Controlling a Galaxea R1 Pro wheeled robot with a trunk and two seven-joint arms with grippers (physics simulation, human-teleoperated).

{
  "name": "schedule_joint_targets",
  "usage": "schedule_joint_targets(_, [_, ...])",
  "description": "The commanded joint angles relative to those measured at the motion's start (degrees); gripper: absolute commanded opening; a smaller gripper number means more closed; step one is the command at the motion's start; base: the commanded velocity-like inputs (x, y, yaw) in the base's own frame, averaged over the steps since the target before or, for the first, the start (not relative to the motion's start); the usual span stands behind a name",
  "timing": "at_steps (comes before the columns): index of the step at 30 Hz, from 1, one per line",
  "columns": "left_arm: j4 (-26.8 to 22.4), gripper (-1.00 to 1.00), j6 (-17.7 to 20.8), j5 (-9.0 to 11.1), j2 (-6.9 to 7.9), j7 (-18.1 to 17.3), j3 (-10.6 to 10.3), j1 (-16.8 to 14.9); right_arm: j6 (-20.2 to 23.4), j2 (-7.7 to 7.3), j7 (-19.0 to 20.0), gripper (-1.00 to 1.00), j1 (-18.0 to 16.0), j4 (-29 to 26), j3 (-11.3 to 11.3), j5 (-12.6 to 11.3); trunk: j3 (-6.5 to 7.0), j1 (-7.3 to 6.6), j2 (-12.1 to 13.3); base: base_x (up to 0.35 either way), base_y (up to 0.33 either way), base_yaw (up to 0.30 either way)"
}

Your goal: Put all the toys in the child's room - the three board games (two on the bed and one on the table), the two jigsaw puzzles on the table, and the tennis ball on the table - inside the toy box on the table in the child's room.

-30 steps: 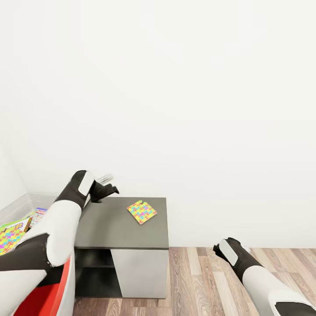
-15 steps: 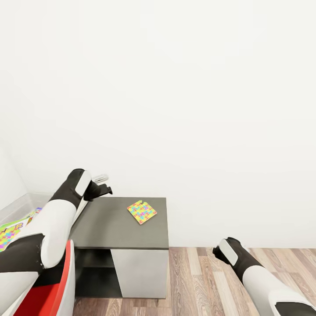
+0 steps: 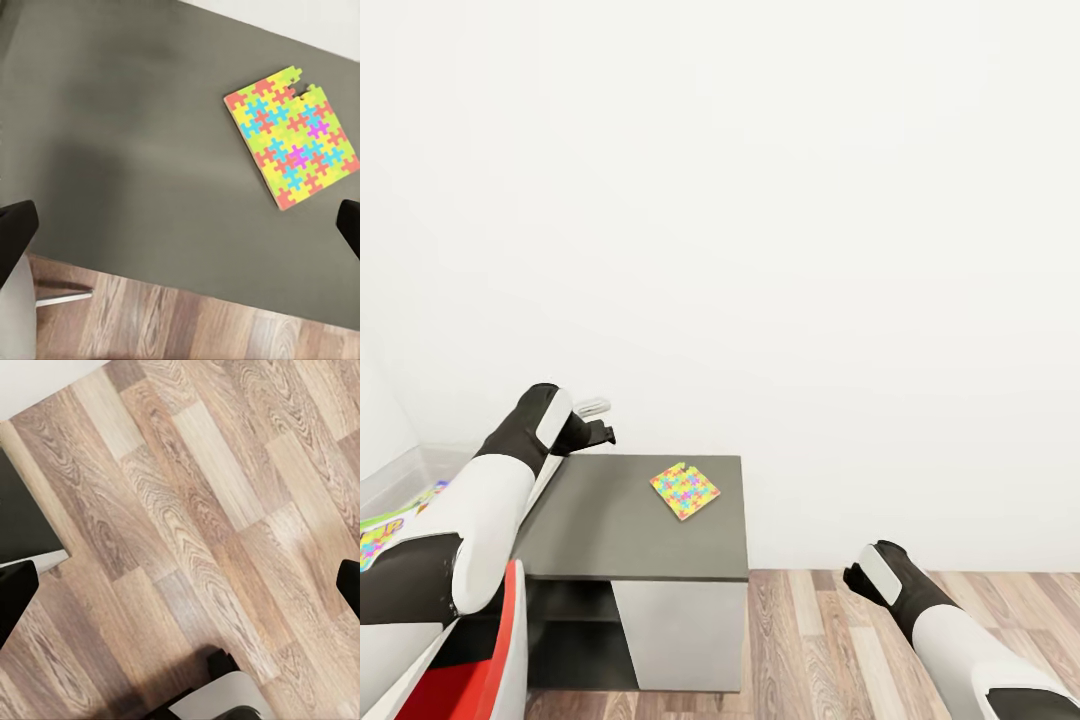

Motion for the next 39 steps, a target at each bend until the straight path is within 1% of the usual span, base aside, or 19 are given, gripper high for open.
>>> schedule_joint_targets(1, [-0.1, 1.0, 0.2, 0.6, 0.02, 0.5, -0.1, -0.1, 0.3, -0.01, -0.3, 1.0, -0.1, -0.1, 0.0, -0.4, -0.19, 0.04, -0.1, 0.042, 0.009, 0.0])
schedule_joint_targets(5, [-0.1, 1.0, 0.2, 0.6, 0.2, 0.6, -0.8, -0.1, 0.3, -0.02, -0.3, 1.0, -0.1, -0.1, 0.0, -0.4, -0.46, 0.04, -0.1, 0.025, 0.005, 0.0])
schedule_joint_targets(9, [-0.1, 1.0, 0.2, 0.5, 0.36, 0.6, -2.9, -0.1, 0.4, -0.02, -0.3, 1.0, 0.0, -0.1, 0.0, -0.4, -0.8, 0.04, -0.1, 0.008, 0.002, 0.0])
schedule_joint_targets(10, [-0.1, 1.0, 0.2, 0.5, 0.4, 0.6, -4.0, -0.1, 0.4, -0.03, -0.3, 1.0, 0.0, -0.1, 0.0, -0.4, -0.89, 0.04, -0.1, 0.004, 0.001, 0.0])
schedule_joint_targets(16, [0.0, 1.0, 0.2, 0.4, 0.46, 0.5, -5.9, -0.1, 0.6, -0.03, -0.3, 1.0, -0.1, -0.1, 0.0, -0.4, -1.45, 0.04, -0.1, 0.002, 0.0, 0.0])
schedule_joint_targets(23, [0.0, 1.0, 0.2, 0.6, 0.41, 0.5, -6.5, -0.1, 0.7, -0.03, -0.3, 1.0, -0.1, -0.1, 0.1, -0.4, -2.11, 0.04, -0.1, 0.0, 0.0, 0.0])
schedule_joint_targets(39, [0.0, 1.0, 0.2, 0.5, 0.46, 0.5, -6.6, -0.1, 0.7, -0.03, -0.3, 1.0, -0.1, 0.0, 0.1, -0.4, -3.62, 0.04, -0.1, 0.0, 0.0, 0.0])
